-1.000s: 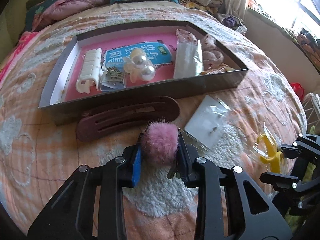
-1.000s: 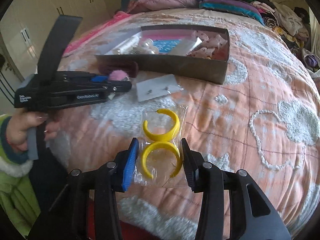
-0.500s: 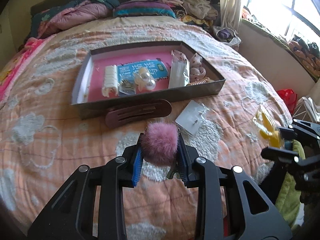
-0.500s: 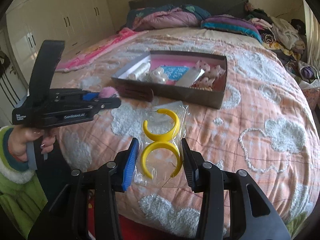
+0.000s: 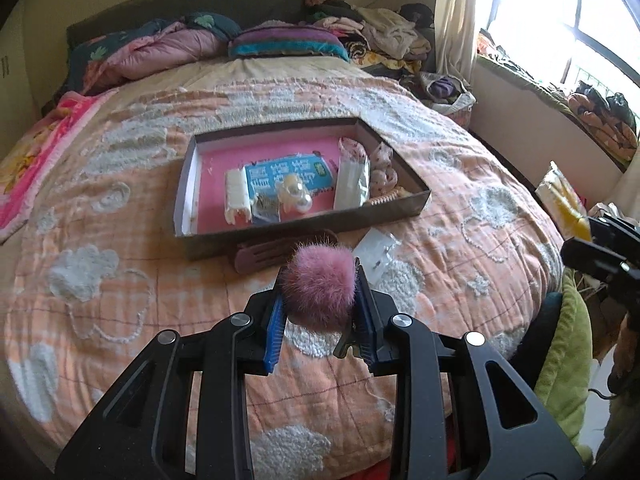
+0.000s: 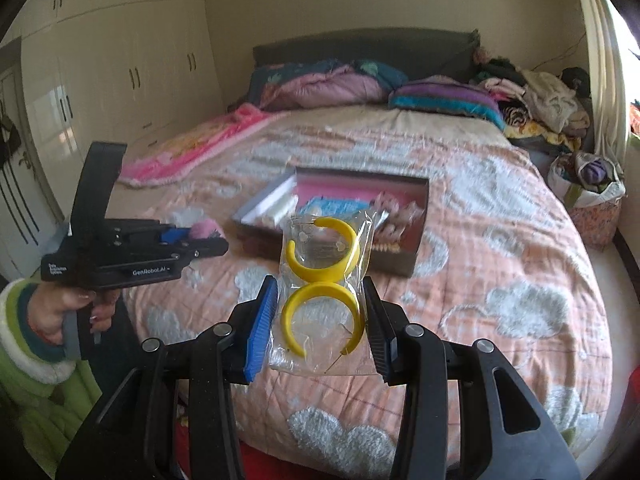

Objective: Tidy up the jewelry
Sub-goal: 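Carry the pom-pom clip and bangle bag over the grey box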

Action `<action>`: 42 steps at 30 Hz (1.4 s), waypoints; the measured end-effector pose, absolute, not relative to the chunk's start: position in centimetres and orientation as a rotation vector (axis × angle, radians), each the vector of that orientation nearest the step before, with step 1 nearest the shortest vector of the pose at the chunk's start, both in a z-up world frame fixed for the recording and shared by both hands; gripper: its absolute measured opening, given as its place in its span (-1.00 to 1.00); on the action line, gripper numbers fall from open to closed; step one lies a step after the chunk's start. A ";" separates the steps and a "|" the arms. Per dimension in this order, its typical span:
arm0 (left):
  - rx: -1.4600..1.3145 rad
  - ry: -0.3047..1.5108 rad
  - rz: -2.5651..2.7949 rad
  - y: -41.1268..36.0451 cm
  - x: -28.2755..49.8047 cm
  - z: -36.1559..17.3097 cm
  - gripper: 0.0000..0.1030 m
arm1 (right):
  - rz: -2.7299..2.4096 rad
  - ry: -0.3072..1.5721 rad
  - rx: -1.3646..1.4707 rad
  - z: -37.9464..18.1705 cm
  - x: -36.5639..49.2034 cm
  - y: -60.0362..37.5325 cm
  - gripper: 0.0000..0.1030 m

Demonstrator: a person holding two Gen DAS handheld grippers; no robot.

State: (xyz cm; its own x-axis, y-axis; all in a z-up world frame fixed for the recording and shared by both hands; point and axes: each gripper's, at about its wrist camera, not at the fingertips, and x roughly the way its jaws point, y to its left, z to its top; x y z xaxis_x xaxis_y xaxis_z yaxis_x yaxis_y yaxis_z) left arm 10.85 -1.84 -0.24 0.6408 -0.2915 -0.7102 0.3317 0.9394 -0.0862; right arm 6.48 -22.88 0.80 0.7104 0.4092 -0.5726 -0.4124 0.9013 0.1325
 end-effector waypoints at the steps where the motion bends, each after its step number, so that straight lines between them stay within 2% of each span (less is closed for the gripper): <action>1: 0.057 0.793 -0.353 -1.9 10.9 0.2 -0.56 | 0.454 0.627 0.000 1.1 6.4 -23.1 -0.21; 24: 0.093 0.674 -0.382 -5.5 12.5 6.0 -0.56 | 0.367 0.472 0.015 6.1 5.0 -27.2 -0.21; 32: 0.074 0.602 -0.379 -6.4 13.7 8.9 -0.56 | 0.399 0.439 0.017 8.1 6.9 -27.2 -0.21; 42: 0.063 0.607 -0.385 -7.3 17.1 8.7 -0.56 | 0.402 0.449 0.008 8.3 11.2 -26.3 -0.21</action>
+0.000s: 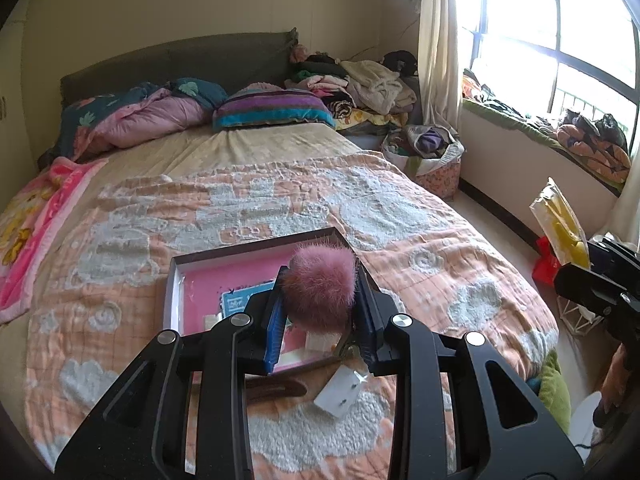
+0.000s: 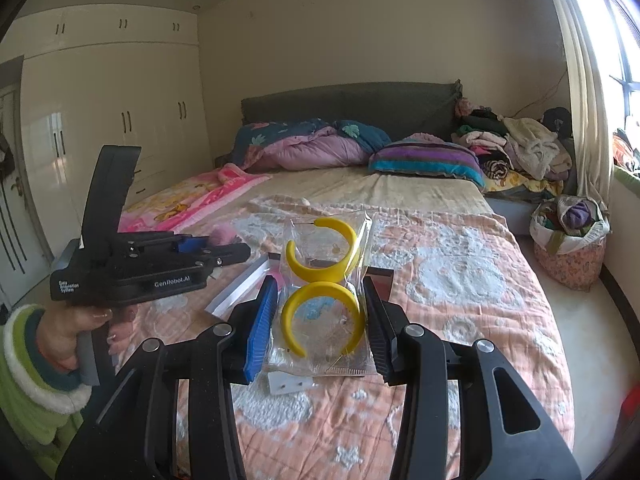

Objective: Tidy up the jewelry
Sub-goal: 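Carry the pom-pom clip and bangle bag over the grey box, then lower the pom-pom clip and bangle bag into the box and open both tools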

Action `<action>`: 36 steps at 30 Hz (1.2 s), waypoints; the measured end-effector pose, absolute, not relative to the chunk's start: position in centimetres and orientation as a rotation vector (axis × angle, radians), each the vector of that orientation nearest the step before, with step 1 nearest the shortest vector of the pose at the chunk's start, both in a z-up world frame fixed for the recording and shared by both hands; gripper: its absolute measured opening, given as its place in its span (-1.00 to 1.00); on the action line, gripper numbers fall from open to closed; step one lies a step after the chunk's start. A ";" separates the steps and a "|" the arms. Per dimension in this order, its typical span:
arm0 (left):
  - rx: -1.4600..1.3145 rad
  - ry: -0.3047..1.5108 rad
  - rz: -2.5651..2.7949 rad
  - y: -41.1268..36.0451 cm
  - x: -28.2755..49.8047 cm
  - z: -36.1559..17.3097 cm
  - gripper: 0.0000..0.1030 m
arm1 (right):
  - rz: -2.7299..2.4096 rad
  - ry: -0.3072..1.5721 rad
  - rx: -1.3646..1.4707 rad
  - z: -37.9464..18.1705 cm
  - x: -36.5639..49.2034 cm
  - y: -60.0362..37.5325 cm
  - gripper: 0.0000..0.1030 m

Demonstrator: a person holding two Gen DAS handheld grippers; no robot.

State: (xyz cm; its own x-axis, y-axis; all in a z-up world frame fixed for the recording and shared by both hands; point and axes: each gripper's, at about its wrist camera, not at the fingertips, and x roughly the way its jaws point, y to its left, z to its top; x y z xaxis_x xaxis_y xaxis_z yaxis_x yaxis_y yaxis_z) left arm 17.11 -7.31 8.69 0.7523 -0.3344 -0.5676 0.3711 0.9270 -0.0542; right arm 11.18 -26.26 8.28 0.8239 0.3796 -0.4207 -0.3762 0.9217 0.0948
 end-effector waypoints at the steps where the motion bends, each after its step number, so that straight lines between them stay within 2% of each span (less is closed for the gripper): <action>1: 0.059 0.610 -0.388 -7.4 17.5 8.5 -0.56 | 0.400 0.454 0.007 8.2 11.7 -26.1 -0.21; 17: 0.054 0.684 -0.371 -7.7 22.9 4.8 -0.56 | 0.397 0.541 0.004 5.3 18.9 -24.2 -0.20; 36: 0.041 0.844 -0.351 -7.1 27.8 -2.8 -0.55 | 0.373 0.789 0.023 -6.1 27.7 -21.9 -0.16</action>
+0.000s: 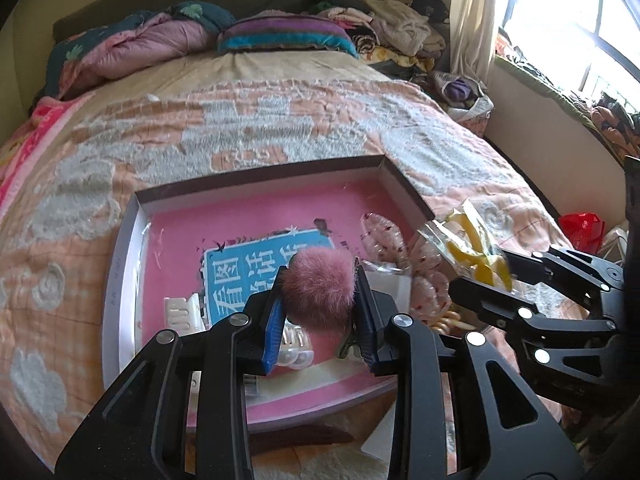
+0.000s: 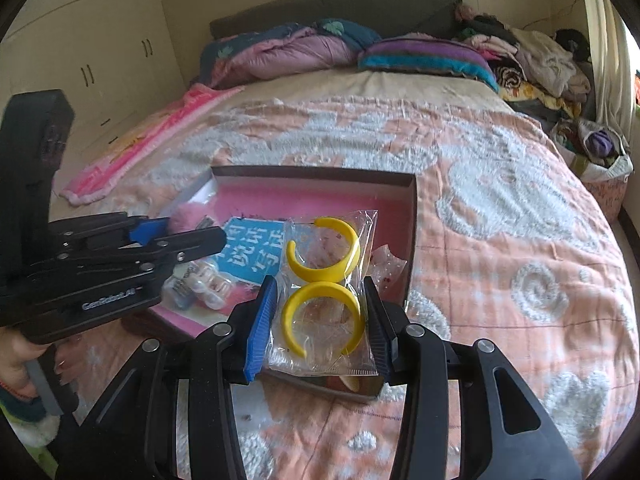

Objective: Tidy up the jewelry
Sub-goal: 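Lower the pom-pom clip and bangle bag into the box and open both tools, then grasp the brown claw clip with the left tool while the right tool grasps the white earring card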

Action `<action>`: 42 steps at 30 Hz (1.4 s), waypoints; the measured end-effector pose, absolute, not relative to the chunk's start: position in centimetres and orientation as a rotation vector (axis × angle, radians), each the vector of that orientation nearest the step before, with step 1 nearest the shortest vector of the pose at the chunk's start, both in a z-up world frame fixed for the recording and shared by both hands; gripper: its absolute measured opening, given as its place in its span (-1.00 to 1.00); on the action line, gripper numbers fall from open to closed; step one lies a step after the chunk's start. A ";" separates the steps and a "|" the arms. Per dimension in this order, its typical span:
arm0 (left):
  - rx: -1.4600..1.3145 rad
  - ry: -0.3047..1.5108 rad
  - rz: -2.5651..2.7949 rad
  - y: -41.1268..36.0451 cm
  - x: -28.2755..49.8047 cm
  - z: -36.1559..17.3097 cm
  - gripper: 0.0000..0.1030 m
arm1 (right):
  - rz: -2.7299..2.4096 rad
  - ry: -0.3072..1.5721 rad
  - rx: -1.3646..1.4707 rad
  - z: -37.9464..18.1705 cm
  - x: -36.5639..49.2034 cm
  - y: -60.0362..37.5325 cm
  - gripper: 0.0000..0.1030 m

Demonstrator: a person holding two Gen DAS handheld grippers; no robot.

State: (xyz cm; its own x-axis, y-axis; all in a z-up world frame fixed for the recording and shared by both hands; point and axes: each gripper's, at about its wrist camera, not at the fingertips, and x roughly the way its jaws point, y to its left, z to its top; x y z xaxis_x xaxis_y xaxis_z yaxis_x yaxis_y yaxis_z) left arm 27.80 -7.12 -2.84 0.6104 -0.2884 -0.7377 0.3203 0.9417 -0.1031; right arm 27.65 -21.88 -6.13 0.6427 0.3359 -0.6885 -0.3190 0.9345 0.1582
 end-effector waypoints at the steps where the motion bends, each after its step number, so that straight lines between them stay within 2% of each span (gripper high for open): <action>1: 0.040 0.847 -0.350 -7.1 27.9 -3.0 -0.55 | 0.372 0.792 0.024 -6.3 27.9 -21.8 -0.16; 6: 0.037 0.850 -0.343 -6.6 27.9 -3.2 -0.52 | 0.360 0.751 0.032 -5.4 27.4 -21.9 0.44; 8: 0.035 0.844 -0.339 -6.5 27.7 -3.0 -0.42 | 0.363 0.729 0.031 -4.6 26.8 -22.0 0.49; 12: 0.040 0.831 -0.334 -6.2 27.1 -2.4 -0.06 | 0.367 0.698 0.041 -3.3 25.2 -22.3 0.66; 15: 0.045 0.817 -0.322 -5.8 26.5 -2.0 0.13 | 0.374 0.689 0.054 -2.7 23.9 -22.4 0.72; 17: 0.047 0.807 -0.311 -5.3 25.8 -1.6 0.19 | 0.381 0.691 0.055 -2.6 23.0 -22.3 0.74; 20: 0.035 0.797 -0.285 -4.0 24.8 -1.3 0.39 | 0.395 0.711 0.055 -3.1 21.8 -22.0 0.75; 24: 0.004 0.808 -0.237 -1.2 23.4 -1.6 0.43 | 0.431 0.768 0.034 -4.9 20.7 -20.6 0.77; 27: -0.015 0.826 -0.208 0.9 22.5 -2.3 0.52 | 0.471 0.823 -0.019 -7.2 20.4 -18.9 0.80; 36: -0.099 0.941 -0.222 4.8 20.9 -6.7 0.55 | 0.494 0.926 -0.187 -13.6 21.3 -14.3 0.84; 37: -0.098 0.950 -0.234 4.7 20.9 -7.3 0.55 | 0.489 0.917 -0.203 -13.9 21.2 -14.0 0.82; 39: -0.098 0.965 -0.253 4.4 21.1 -8.1 0.55 | 0.491 0.914 -0.209 -14.1 20.9 -14.0 0.45; 42: -0.116 0.965 -0.292 3.8 21.7 -9.0 0.54 | 0.505 0.927 -0.168 -13.6 20.6 -14.8 0.33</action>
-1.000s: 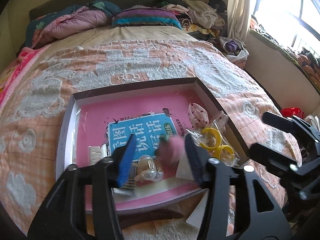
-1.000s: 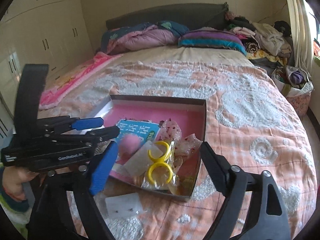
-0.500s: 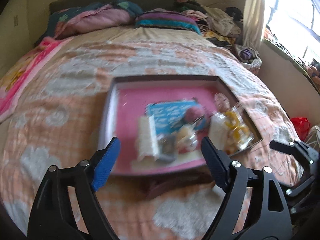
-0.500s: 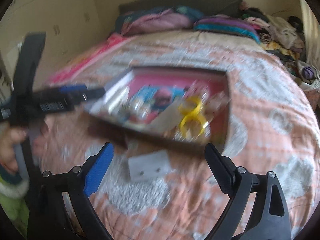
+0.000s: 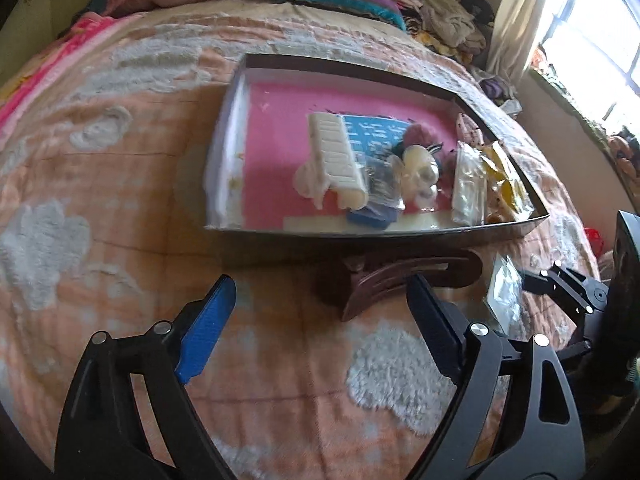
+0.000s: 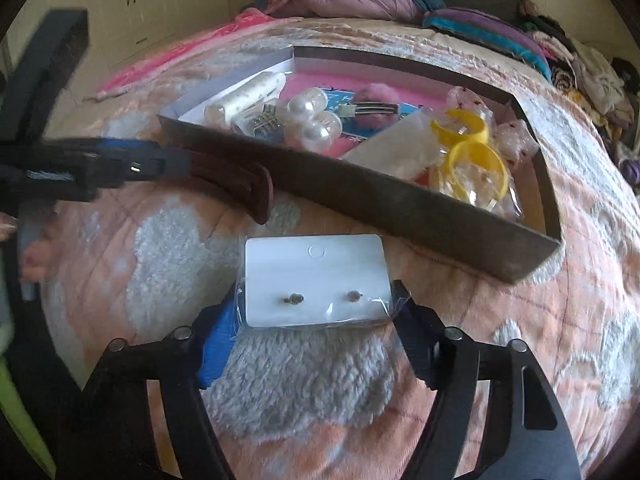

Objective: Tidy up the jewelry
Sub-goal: 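Grasp the brown claw clip with the left tool while the right tool grasps the white earring card, then lower the brown clip and earring card into the box and open both tools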

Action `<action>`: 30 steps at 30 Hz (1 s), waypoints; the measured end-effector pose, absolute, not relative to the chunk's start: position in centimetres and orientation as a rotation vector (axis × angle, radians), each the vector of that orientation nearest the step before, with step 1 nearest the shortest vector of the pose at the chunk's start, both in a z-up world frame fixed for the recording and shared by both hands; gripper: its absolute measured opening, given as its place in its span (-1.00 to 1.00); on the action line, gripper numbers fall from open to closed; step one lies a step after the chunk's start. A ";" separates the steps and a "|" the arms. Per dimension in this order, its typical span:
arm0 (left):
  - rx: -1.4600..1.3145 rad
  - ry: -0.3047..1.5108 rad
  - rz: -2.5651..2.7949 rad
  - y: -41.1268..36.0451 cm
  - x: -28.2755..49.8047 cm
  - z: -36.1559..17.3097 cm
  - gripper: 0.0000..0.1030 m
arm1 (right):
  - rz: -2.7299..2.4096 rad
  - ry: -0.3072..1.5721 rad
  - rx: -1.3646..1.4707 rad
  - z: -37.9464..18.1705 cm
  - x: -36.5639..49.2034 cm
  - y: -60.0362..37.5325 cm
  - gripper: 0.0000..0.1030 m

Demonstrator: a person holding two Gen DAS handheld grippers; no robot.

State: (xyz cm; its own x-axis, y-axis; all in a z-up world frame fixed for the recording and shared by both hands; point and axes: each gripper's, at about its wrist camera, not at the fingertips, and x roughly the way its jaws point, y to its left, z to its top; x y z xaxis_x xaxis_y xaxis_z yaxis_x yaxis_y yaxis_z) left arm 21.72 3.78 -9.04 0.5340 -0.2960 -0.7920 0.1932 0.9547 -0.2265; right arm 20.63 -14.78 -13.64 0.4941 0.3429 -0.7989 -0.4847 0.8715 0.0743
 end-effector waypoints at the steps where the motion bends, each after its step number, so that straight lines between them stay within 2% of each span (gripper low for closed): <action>1: -0.116 0.962 -0.297 3.6 21.9 -9.2 0.47 | 0.510 0.932 -0.150 -13.4 20.4 -15.2 0.30; 5: -0.125 0.961 -0.337 2.5 22.2 -9.6 0.23 | 0.502 0.928 -0.120 -12.4 19.1 -16.7 0.25; 7: -0.115 0.953 -0.362 1.9 21.9 -9.6 -0.05 | 0.484 0.924 -0.104 -11.9 18.3 -17.6 0.25; 13: -0.084 0.909 -0.378 1.5 20.6 -8.2 -0.55 | 0.449 0.889 -0.071 -10.0 16.2 -19.4 0.24; 18: -0.062 0.869 -0.391 1.3 19.2 -6.2 -0.65 | 0.444 0.829 -0.055 -7.6 14.7 -20.1 0.24; 24: -0.071 0.799 -0.387 1.8 18.2 -2.4 -0.65 | 0.442 0.749 -0.052 -4.2 14.5 -20.6 0.24; 30: -0.071 0.716 -0.344 2.3 20.3 1.5 -0.65 | 0.414 0.689 -0.042 -1.4 17.6 -20.7 0.25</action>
